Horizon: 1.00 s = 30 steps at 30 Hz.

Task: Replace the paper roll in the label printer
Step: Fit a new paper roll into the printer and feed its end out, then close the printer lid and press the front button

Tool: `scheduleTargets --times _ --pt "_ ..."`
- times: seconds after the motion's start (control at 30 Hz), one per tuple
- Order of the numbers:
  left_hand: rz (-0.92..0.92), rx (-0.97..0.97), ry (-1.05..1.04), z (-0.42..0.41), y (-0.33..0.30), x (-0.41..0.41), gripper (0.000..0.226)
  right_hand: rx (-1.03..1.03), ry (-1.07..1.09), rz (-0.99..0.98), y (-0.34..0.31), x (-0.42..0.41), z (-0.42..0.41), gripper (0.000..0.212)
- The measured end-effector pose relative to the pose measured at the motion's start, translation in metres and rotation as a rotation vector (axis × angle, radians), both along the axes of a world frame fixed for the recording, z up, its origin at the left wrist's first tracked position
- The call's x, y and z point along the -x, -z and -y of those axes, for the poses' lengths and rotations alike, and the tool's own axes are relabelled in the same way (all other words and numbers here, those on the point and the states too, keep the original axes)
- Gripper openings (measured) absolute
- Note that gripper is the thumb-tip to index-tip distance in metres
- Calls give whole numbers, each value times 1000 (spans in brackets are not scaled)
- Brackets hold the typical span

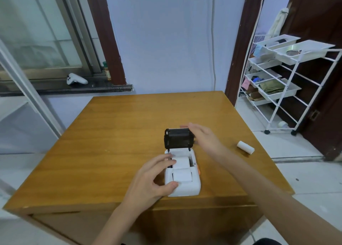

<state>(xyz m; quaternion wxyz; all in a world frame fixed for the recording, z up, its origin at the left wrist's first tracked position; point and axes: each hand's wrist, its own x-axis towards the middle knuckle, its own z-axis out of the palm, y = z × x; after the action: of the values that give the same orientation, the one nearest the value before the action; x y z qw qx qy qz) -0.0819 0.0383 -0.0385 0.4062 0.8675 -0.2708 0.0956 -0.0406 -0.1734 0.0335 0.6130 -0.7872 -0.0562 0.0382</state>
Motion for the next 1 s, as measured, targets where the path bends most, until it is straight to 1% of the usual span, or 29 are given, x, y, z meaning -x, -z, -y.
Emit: scheduleTargets --times 0.07,0.17,0.4,0.47,0.6,0.8,1.0 --pt "30 29 -3 0 1 0 48 -21 41 59 0 3 -1 30" --pt "80 27 -28 -1 2 -1 48 49 22 122 8 12 1 26" --pt "160 43 -33 -1 3 0 43 121 -75 118 26 38 13 28" --pt "196 57 -33 -1 3 2 43 159 -77 126 28 43 12 29" --pt "249 121 -62 -1 3 5 44 155 -60 140 31 46 10 29" --pt "256 84 -81 1 1 8 36 161 -59 142 33 46 11 29" --pt "197 24 -96 1 -2 9 40 146 -44 152 27 41 10 28"
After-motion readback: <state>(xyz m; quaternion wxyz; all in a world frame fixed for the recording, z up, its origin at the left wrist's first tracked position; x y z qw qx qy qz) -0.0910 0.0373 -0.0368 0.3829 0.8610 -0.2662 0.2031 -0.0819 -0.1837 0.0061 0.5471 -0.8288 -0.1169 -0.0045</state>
